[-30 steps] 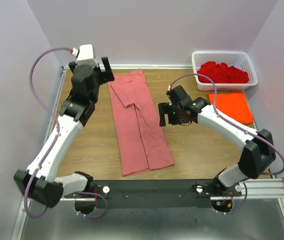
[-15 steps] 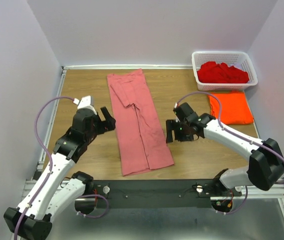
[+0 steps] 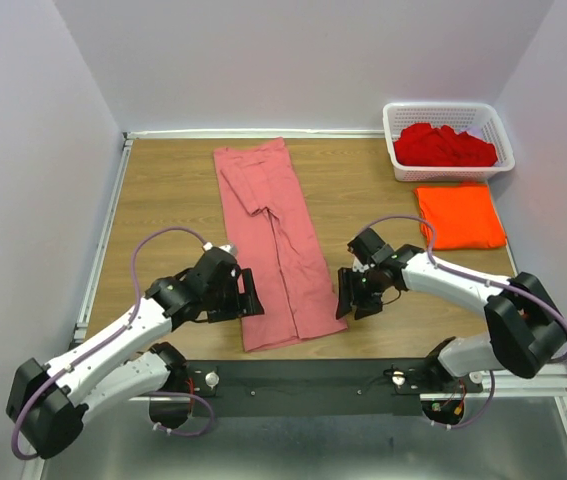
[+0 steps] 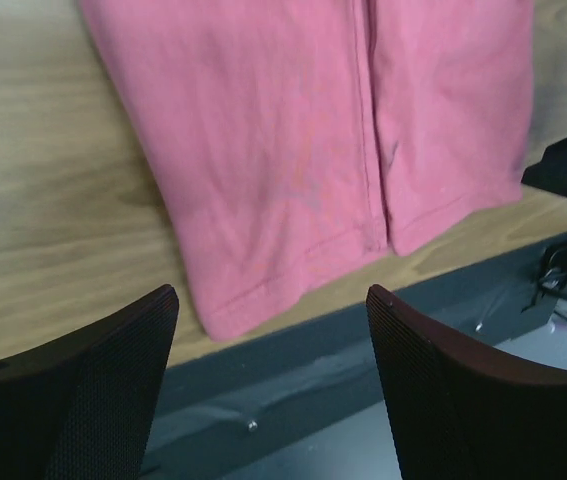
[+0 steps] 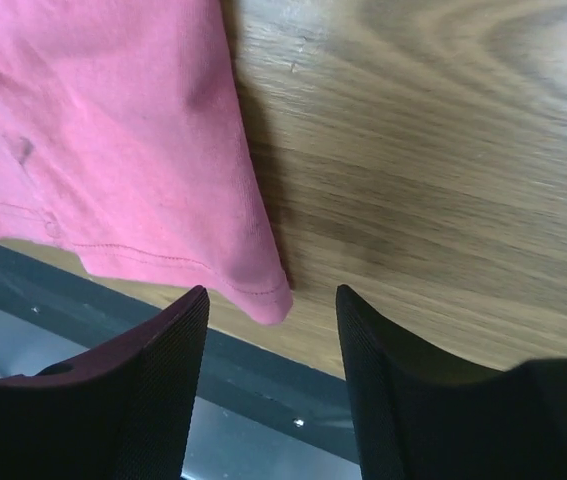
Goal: Fold and stack the t-shirts
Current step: Fold the tshirt
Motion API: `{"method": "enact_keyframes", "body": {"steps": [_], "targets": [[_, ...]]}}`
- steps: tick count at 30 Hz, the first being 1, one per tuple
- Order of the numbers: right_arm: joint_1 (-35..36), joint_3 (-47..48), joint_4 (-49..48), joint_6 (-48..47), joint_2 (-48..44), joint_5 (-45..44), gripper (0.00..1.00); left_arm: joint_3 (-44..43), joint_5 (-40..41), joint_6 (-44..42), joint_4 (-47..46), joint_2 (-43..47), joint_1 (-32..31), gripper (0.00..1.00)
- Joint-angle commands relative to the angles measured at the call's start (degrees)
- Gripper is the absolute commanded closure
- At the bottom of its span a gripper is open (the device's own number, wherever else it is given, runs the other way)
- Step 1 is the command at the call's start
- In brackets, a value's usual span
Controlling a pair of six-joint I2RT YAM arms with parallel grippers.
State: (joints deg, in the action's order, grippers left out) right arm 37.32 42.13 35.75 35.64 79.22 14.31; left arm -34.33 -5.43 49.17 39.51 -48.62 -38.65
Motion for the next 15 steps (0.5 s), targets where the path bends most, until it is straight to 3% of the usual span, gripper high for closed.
{"method": "enact_keyframes", "body": {"steps": [1,9,15], "targets": [[0.03,-1.70,-2.26,0.40,2.51,4.41,0.40,1.28,-0.55,6.20,0.75,-2.96,-3.96,0.17],[0.03,-3.81,-4.19,-0.48,4.19,7.84,0.43,3.56,1.04,12.61,1.10,-4.99,-8.97,0.23],[0.03,-3.81,-4.28,-1.01,5.33,8.72,0.51,2.34,4.19,16.57,3.73,-8.86,-13.20,0.29]]}}
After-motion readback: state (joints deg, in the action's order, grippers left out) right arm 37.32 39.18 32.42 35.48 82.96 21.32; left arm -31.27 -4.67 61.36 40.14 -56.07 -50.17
